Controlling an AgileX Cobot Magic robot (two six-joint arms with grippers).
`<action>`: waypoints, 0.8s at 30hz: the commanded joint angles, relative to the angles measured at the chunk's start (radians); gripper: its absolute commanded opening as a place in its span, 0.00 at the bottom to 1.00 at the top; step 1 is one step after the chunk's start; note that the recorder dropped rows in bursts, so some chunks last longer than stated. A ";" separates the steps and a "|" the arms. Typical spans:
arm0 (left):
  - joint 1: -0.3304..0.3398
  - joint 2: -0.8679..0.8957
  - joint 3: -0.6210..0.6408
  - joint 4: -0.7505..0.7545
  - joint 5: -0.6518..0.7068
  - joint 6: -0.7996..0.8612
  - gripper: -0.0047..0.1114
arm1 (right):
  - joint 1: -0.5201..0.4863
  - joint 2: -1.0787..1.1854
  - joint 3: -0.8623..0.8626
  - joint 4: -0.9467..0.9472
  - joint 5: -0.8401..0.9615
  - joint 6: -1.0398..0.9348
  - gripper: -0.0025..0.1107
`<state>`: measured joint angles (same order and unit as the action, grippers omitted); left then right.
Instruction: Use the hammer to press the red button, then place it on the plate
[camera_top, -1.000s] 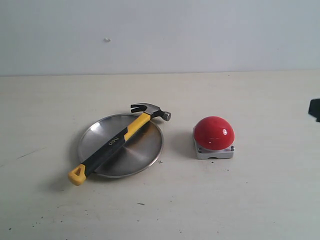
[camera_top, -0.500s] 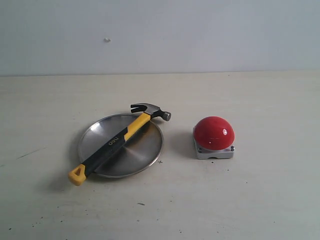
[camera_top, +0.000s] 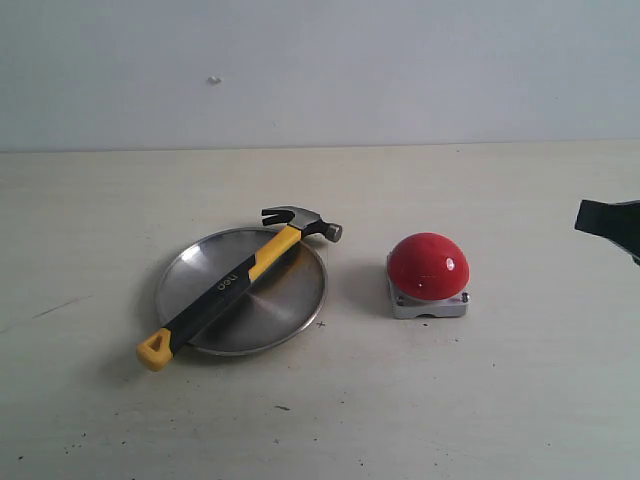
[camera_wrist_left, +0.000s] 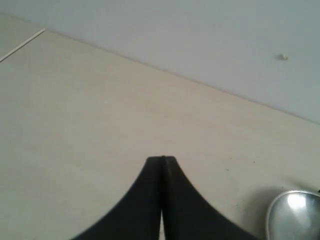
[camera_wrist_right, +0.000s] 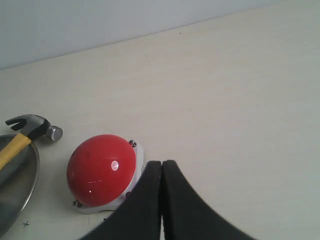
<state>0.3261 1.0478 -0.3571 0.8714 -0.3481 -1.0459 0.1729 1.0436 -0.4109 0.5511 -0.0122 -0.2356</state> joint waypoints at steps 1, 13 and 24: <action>0.004 0.003 -0.007 -0.007 0.003 0.006 0.04 | 0.001 0.005 0.005 0.001 -0.004 0.006 0.02; 0.004 0.003 -0.007 -0.007 0.003 0.006 0.04 | 0.001 0.005 0.005 0.001 -0.004 0.006 0.02; 0.004 0.003 -0.007 -0.007 0.005 0.006 0.04 | 0.001 -0.023 0.005 0.001 0.000 0.006 0.02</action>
<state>0.3261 1.0478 -0.3571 0.8714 -0.3419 -1.0459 0.1729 1.0456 -0.4109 0.5530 -0.0116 -0.2290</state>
